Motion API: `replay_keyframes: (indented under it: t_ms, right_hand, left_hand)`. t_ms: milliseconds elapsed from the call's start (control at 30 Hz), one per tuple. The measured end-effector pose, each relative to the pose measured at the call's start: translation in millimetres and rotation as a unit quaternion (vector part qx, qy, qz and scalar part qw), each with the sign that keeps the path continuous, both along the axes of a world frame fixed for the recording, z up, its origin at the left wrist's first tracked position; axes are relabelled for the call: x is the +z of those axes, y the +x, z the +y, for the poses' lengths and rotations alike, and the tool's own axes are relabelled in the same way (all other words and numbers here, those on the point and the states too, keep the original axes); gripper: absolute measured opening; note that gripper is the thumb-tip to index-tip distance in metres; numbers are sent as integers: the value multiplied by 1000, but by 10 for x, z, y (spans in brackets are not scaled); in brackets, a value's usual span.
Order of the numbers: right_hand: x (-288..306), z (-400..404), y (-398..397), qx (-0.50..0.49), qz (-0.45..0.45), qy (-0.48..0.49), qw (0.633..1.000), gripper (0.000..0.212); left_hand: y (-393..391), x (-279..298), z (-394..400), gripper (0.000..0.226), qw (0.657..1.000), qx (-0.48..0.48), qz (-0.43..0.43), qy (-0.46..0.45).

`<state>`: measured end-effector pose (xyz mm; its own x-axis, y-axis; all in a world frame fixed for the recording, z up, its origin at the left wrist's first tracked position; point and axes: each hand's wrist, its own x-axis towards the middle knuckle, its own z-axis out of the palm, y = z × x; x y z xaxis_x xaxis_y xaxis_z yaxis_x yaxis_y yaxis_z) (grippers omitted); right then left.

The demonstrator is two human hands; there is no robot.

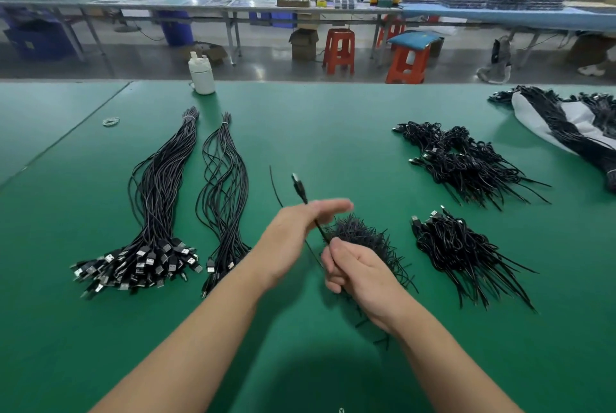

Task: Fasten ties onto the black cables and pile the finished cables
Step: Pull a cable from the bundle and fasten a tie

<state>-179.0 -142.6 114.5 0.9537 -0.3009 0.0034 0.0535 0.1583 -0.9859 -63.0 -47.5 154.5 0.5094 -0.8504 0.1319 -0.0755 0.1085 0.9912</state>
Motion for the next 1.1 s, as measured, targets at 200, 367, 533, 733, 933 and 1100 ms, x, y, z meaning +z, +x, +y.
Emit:
replay_keyframes:
  t_ms: [200,367,533,733,933,1100]
  right_hand:
    - [-178,13,11,-2,35,193,981,39]
    - [-249,-86,48,-9,74,260,963,40]
    - [-256,-85,35,-10,68,247,967,40]
    - [-351,182,52,27,79,204,975,47]
    - [-428,124,66,28,52,297,953,43]
    - [-457,-30,82,12,48,388,920,41]
  left_hand:
    - [192,246,165,40,942,-212,252,-61]
    - [109,76,230,47,897,-296,-24,327]
    - [28,-307,77,39,954,8,32,297]
    - [-53,-407,-93,42,942,76,327,-7]
    - [122,-184,71,37,942,17,321,-94]
    - [334,-114,355,39,963,-249,38,98]
